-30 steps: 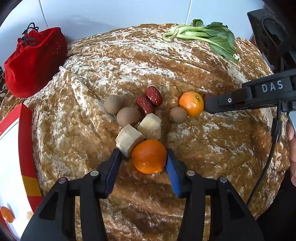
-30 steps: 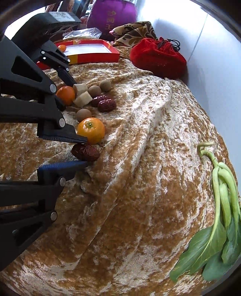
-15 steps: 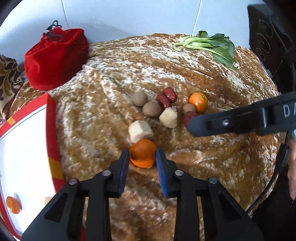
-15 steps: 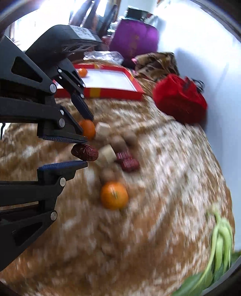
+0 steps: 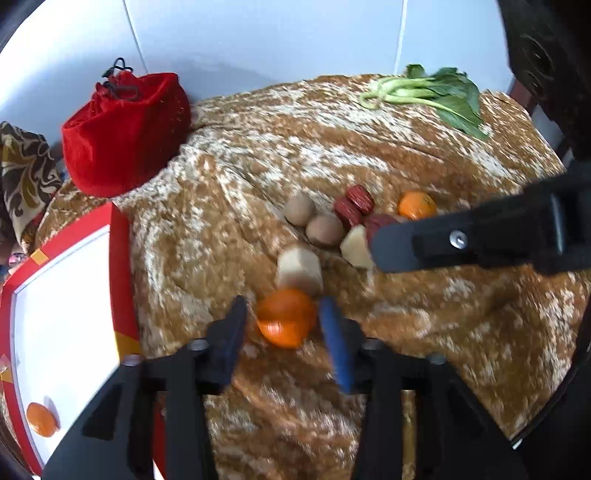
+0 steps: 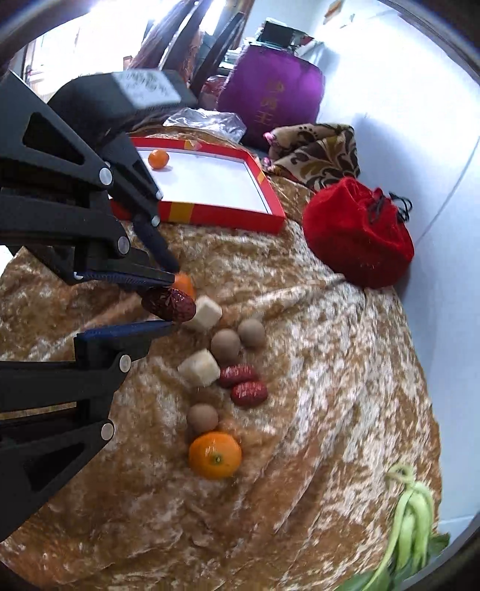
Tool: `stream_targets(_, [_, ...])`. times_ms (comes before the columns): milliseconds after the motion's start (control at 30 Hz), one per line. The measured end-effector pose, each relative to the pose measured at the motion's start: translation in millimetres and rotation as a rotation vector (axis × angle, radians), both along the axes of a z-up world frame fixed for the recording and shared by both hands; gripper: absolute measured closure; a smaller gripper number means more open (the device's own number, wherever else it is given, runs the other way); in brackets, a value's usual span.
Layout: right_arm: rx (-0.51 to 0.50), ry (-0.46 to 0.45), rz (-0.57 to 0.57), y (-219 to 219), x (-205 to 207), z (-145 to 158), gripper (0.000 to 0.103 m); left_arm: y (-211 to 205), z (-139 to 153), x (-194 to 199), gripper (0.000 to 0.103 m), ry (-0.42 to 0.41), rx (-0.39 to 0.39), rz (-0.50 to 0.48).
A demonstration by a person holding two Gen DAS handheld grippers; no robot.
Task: Organize fruits
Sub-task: 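Carry the mandarin and red date over the tray and open both tools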
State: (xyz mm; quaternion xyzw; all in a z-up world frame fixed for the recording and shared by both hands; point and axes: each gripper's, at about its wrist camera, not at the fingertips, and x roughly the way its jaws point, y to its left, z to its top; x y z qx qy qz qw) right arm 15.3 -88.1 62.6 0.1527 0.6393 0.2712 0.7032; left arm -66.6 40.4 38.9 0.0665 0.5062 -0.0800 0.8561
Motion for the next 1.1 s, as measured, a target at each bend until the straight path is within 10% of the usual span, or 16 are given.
stream_targets(200, [-0.003,-0.014,0.012,-4,1,2,0.084,2,-11,7,0.041,0.019,0.014,0.014])
stream_targets(300, [-0.002,-0.014,0.005,-8,2,3,0.084,3,-21,10,0.070,0.057,-0.014,0.013])
stream_targets(633, [0.019,-0.008,0.017,2,-2,2,0.084,21,7,-4,0.070,-0.005,-0.054,0.046])
stream_targets(1100, [0.100,-0.017,0.239,141,-37,1,0.084,135,25,-51,0.070,0.044,0.141,0.325])
